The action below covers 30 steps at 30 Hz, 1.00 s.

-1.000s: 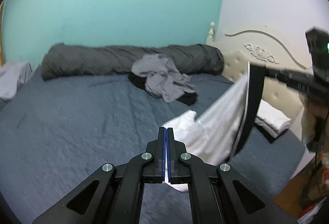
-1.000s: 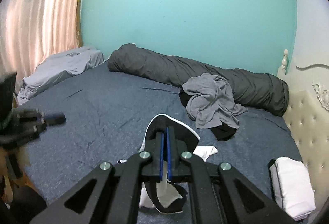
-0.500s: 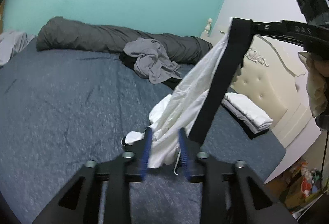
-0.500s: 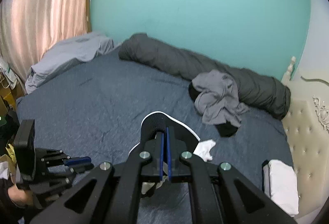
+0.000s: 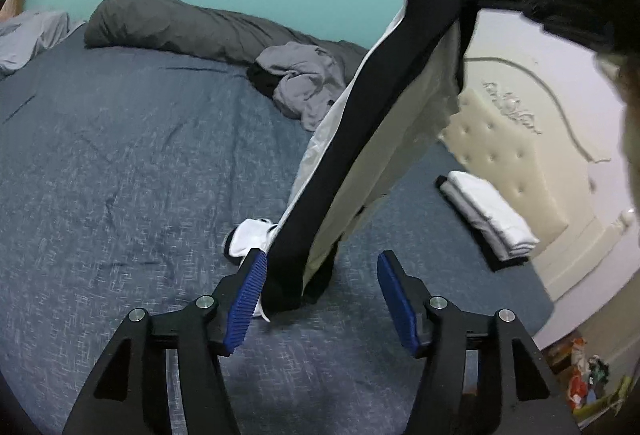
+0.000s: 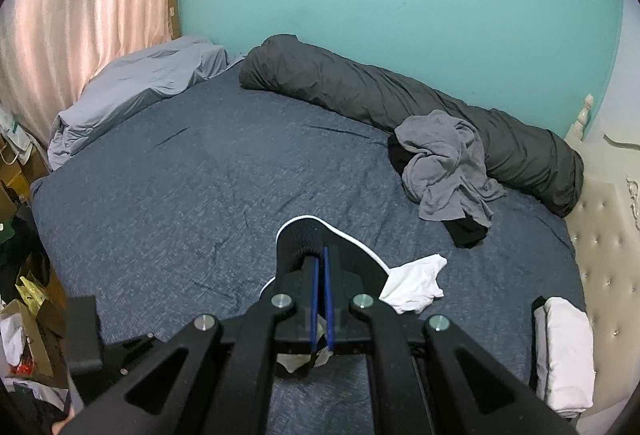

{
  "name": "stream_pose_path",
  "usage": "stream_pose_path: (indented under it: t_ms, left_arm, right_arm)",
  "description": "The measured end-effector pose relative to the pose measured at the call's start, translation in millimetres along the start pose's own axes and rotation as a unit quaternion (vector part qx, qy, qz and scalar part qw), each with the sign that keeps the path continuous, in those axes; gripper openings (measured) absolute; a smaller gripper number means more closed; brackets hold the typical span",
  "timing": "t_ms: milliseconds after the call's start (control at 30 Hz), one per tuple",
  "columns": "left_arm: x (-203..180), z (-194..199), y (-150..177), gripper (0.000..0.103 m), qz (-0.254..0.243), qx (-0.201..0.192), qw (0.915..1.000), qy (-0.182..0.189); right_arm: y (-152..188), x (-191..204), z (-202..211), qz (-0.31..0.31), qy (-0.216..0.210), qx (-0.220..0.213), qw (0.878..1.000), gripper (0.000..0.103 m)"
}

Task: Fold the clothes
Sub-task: 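Lift the garment with the left gripper while the right gripper holds the black trim, then raise the white polo high with both grippers holding its black-trimmed hem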

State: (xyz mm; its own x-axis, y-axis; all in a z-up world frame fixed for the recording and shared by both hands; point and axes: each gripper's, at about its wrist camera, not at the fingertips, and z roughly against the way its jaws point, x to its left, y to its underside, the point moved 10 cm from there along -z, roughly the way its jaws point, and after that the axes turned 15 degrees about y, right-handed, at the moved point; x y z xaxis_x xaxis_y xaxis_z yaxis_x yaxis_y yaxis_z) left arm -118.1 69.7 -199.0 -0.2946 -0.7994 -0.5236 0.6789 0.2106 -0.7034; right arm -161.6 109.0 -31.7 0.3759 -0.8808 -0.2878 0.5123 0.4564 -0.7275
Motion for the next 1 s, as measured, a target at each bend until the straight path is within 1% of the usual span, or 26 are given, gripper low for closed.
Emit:
stream_pose_path:
  t_ms: [167, 233, 367, 433, 500, 567, 600, 633, 700, 733, 833, 933, 1000]
  left_arm:
    - [27, -20, 0, 0.062, 0.004, -0.007, 0.9988, -0.047]
    - [34, -28, 2, 0.062, 0.002, -0.003, 0.9986, -0.052]
    - [39, -47, 10, 0.062, -0.001, 0.014, 0.9989, -0.044]
    - [43, -52, 14, 0.060, 0.005, 0.016, 0.9990, -0.042]
    - [46, -56, 15, 0.050, 0.009, 0.017, 0.9990, -0.041]
    - [50, -58, 16, 0.030, 0.009, 0.019, 0.9989, -0.041]
    - [50, -57, 13, 0.024, 0.008, 0.017, 0.9990, -0.041]
    - [51, -56, 10, 0.015, 0.007, 0.015, 0.9991, -0.040]
    - [50, -51, 1, 0.007, 0.003, 0.007, 0.9992, -0.039]
    - [49, -48, -3, 0.005, -0.001, 0.003, 0.9993, -0.038]
    - [45, -40, -22, 0.004, -0.022, -0.001, 0.9991, -0.037]
    - [43, -24, -36, 0.004, -0.033, -0.012, 0.9986, -0.040]
    - [40, -8, -52, 0.003, -0.041, -0.025, 0.9979, -0.044]
  right_arm:
    - [-1, 3, 4, -0.008, -0.012, -0.006, 1.000, 0.002]
    - [-1, 4, 5, -0.009, -0.016, -0.009, 1.000, 0.002]
    - [1, 0, 6, -0.017, -0.024, -0.011, 1.000, 0.002]
    - [1, -3, 6, -0.025, -0.026, -0.011, 0.999, 0.002]
    - [0, -6, 7, -0.033, -0.028, -0.013, 0.999, 0.002]
    - [-1, -8, 11, -0.034, -0.028, -0.018, 0.999, 0.002]
    - [-1, -9, 13, -0.034, -0.028, -0.020, 0.999, 0.002]
    - [-2, -10, 15, -0.034, -0.027, -0.022, 0.999, 0.002]
    - [-2, -13, 18, -0.036, -0.028, -0.026, 0.999, 0.002]
    - [-1, -15, 20, -0.038, -0.028, -0.029, 0.998, 0.002]
    - [-3, -21, 27, -0.045, -0.027, -0.039, 0.998, 0.002]
    - [-5, -28, 37, -0.049, -0.026, -0.051, 0.997, 0.002]
    - [-7, -34, 46, -0.051, -0.023, -0.060, 0.997, 0.002]
